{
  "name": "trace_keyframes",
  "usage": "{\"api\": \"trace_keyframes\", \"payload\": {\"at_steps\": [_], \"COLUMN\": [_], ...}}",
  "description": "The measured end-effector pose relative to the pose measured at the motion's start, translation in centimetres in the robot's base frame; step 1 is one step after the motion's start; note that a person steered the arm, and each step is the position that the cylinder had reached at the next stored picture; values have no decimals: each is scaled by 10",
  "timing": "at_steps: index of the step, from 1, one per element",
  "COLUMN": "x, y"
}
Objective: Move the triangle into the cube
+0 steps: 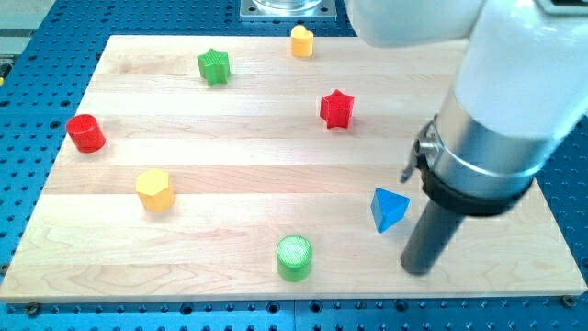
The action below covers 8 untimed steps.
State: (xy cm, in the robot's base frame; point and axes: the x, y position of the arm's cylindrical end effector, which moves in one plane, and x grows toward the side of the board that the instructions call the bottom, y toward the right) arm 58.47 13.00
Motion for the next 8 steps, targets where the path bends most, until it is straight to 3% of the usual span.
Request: {"api": "trace_keyframes", "payload": {"at_steps": [1,3,5,6,7,8], "x": [-45,-59,-104,-108,-110,-110], "y": [-14,-62,-52,17,4,-66]}}
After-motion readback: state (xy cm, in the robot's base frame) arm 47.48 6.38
